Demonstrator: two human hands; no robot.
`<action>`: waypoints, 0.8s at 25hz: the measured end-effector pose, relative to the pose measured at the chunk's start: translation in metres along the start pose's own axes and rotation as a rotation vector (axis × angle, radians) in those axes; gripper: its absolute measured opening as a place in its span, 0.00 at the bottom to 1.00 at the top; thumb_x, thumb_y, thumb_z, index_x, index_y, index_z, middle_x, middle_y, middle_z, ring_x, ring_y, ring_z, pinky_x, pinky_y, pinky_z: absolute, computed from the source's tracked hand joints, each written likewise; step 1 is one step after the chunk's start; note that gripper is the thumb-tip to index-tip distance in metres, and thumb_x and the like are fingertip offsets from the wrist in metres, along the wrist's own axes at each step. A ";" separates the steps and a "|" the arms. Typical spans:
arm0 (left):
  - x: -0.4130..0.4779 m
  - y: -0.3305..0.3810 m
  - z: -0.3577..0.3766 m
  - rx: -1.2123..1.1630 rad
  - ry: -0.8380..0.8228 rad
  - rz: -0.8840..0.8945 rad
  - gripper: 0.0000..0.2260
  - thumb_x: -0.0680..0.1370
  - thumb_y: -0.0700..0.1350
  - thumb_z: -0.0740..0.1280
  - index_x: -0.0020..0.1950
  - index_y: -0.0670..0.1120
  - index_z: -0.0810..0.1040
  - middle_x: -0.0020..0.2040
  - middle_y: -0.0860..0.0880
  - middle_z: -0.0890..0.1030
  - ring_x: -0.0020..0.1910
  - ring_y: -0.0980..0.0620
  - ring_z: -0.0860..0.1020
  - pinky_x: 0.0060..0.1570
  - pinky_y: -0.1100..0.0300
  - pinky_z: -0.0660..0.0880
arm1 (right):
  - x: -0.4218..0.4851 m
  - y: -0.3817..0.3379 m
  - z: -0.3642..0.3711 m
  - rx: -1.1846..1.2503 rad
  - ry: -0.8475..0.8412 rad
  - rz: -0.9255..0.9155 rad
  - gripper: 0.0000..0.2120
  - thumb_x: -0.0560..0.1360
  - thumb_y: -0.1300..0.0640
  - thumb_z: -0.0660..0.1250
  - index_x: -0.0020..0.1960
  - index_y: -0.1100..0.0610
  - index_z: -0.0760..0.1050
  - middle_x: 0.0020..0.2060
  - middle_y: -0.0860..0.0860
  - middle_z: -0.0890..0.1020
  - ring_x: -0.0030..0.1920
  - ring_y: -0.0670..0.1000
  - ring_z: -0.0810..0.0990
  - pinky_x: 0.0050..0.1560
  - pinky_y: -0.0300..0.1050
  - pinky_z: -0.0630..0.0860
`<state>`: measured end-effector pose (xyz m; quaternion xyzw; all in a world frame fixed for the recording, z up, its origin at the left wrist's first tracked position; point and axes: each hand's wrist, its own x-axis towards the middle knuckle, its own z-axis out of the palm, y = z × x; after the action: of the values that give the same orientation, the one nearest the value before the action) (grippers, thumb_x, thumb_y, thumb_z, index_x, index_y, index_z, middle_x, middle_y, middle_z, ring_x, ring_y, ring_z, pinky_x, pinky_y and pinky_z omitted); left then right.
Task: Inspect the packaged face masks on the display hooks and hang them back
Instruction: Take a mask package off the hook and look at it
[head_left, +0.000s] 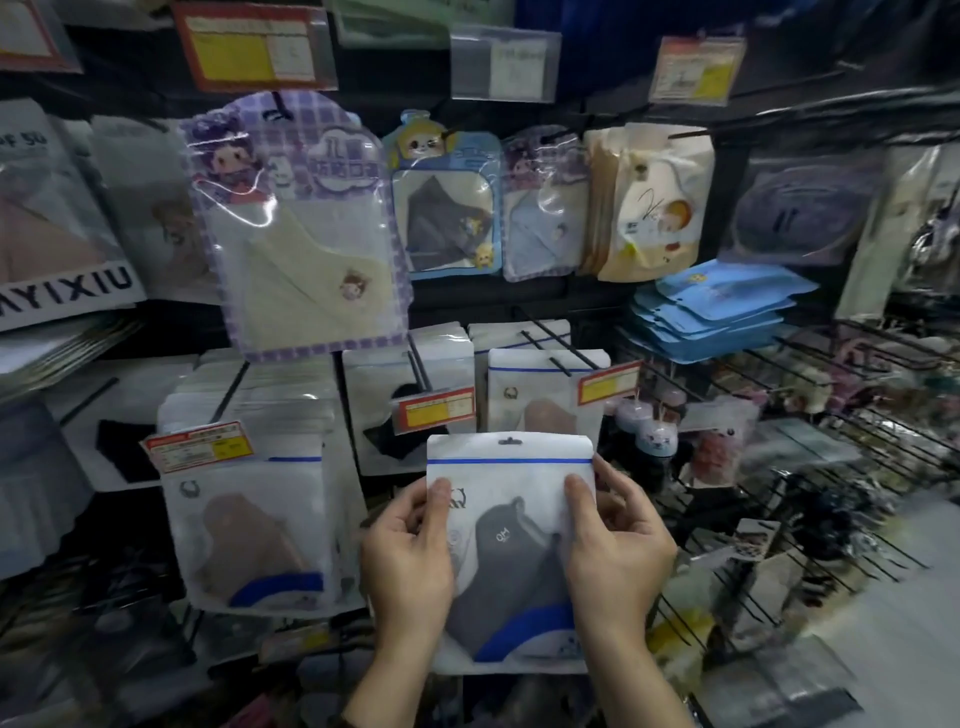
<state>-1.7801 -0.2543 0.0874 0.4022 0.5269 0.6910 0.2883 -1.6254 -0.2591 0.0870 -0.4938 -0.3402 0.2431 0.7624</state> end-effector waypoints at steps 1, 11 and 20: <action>0.000 -0.002 0.009 0.002 0.003 -0.002 0.05 0.82 0.47 0.73 0.46 0.52 0.86 0.40 0.57 0.88 0.39 0.59 0.86 0.40 0.70 0.78 | 0.007 0.003 -0.005 -0.002 0.000 -0.006 0.11 0.77 0.55 0.79 0.58 0.44 0.87 0.39 0.48 0.88 0.37 0.43 0.85 0.40 0.47 0.85; 0.000 -0.002 0.086 0.088 -0.019 -0.006 0.07 0.83 0.46 0.72 0.47 0.48 0.87 0.40 0.62 0.86 0.39 0.68 0.82 0.37 0.75 0.73 | 0.071 0.038 -0.038 -0.137 -0.151 -0.114 0.20 0.78 0.57 0.77 0.68 0.44 0.82 0.61 0.41 0.86 0.62 0.47 0.85 0.66 0.58 0.82; 0.006 0.008 0.110 -0.025 -0.021 -0.001 0.07 0.82 0.52 0.70 0.51 0.52 0.87 0.45 0.57 0.88 0.45 0.60 0.85 0.47 0.60 0.81 | 0.112 0.031 -0.035 0.102 -0.243 -0.161 0.19 0.77 0.62 0.77 0.67 0.52 0.84 0.60 0.45 0.86 0.64 0.46 0.84 0.64 0.39 0.80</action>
<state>-1.6887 -0.1975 0.1101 0.4054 0.5152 0.6933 0.2992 -1.5274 -0.1885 0.0801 -0.3925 -0.4557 0.2562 0.7568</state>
